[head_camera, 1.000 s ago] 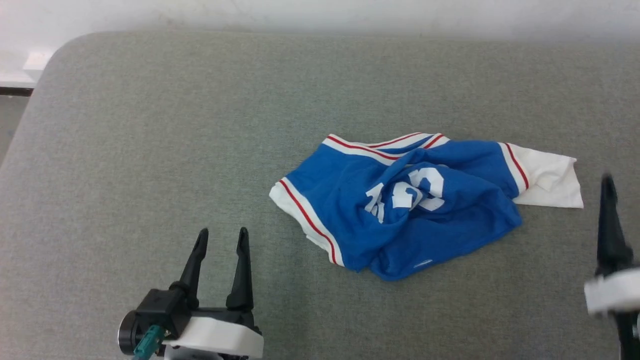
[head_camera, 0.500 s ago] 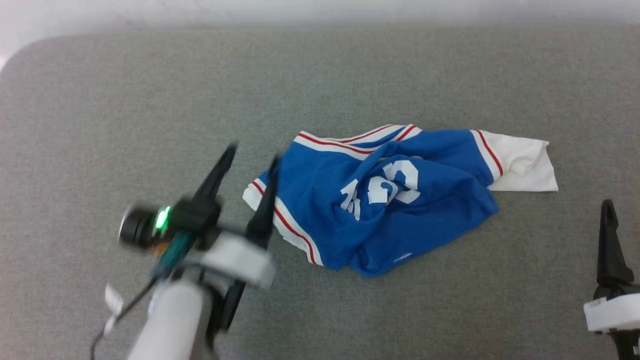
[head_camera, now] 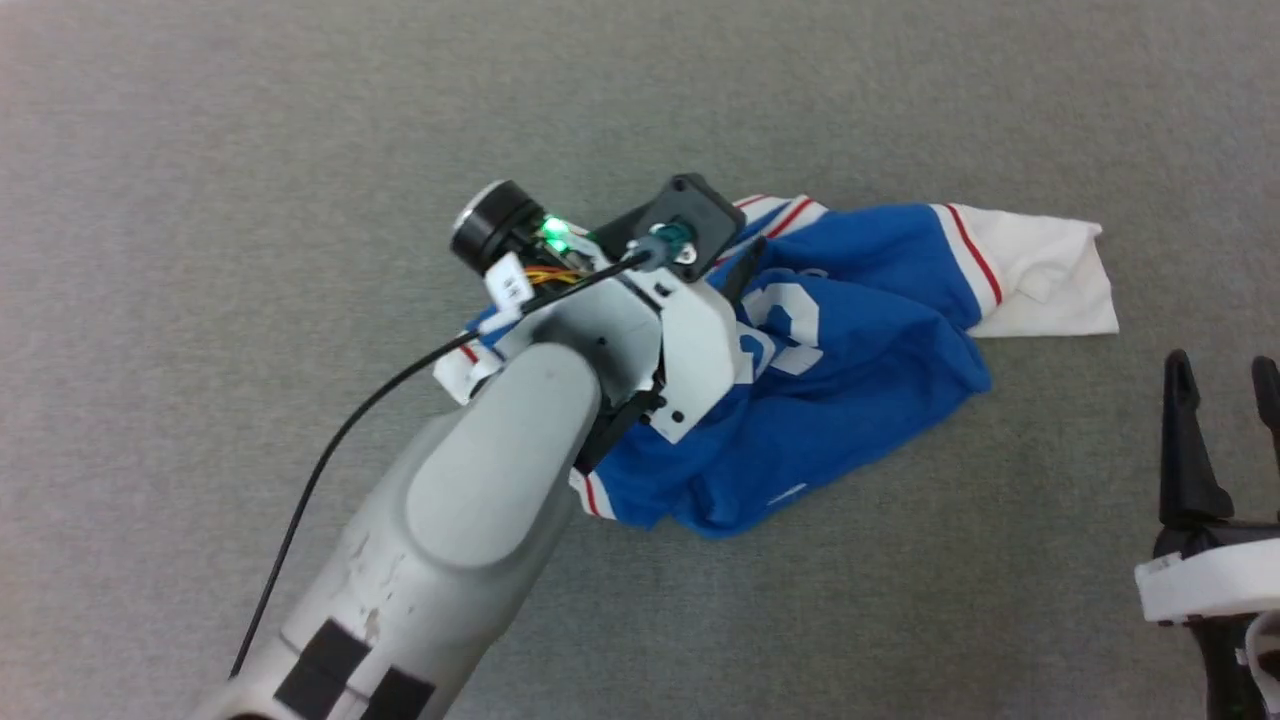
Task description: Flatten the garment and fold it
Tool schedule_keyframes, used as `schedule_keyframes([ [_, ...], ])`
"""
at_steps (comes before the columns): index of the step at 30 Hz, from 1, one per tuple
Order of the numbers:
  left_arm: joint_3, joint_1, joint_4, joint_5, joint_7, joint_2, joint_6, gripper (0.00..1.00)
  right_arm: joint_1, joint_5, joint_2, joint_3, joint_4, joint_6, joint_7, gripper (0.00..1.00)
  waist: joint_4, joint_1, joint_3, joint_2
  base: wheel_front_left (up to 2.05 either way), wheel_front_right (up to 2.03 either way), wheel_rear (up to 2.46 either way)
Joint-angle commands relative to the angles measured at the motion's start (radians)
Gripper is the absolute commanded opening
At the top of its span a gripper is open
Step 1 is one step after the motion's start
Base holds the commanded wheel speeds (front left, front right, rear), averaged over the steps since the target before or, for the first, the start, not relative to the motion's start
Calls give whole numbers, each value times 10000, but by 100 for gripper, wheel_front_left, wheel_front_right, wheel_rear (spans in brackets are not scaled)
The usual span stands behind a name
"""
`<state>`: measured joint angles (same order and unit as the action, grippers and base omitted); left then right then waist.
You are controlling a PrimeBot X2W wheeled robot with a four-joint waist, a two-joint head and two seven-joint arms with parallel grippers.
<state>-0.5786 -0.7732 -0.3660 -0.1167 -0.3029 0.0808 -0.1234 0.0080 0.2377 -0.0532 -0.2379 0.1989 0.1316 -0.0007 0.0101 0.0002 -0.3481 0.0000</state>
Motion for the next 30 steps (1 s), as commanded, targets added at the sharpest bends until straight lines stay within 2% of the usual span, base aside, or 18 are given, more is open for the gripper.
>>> schedule_keyframes([
  [1, -225, -348, -512, -124, -143, -44, -61, 100, -212, 63, 29, 93, -98, -9, -18, 100, 389, -2, -315, 0, 0, 0, 0],
  [7, -1184, -931, -2654, -556, -1162, 204, -69, 100, -333, 115, 29, 236, -263, -9, -20, 100, 785, -2, -445, 0, 0, 0, 0],
  [11, -1682, -1092, -3462, -977, -1654, 441, -71, 100, -379, 167, 29, 236, -316, -9, -50, 100, 959, -2, -535, 0, 0, 0, 0],
  [12, -1787, -1131, -3562, -1033, -1654, 478, -71, 72, -378, 168, 29, 220, -325, -9, -60, 100, 974, -2, -556, 0, 0, 0, 0],
  [13, -1855, -1185, -3615, -1075, -1558, 512, -71, 1, -381, 170, 29, 205, -341, -9, -74, 100, 982, -2, -582, 0, 0, 0, 0],
  [22, -1423, -2380, -3109, -1466, 209, 88, 147, 0, -483, 194, 29, 205, -498, -9, -134, 100, 977, -2, -665, 0, 0, 0, 0],
  [30, -1271, -3907, -2647, -1356, 1501, -196, 662, 0, -729, 312, 30, 510, -661, -9, -165, 100, 1603, -2, -1056, 0, 0, 0, 0],
])
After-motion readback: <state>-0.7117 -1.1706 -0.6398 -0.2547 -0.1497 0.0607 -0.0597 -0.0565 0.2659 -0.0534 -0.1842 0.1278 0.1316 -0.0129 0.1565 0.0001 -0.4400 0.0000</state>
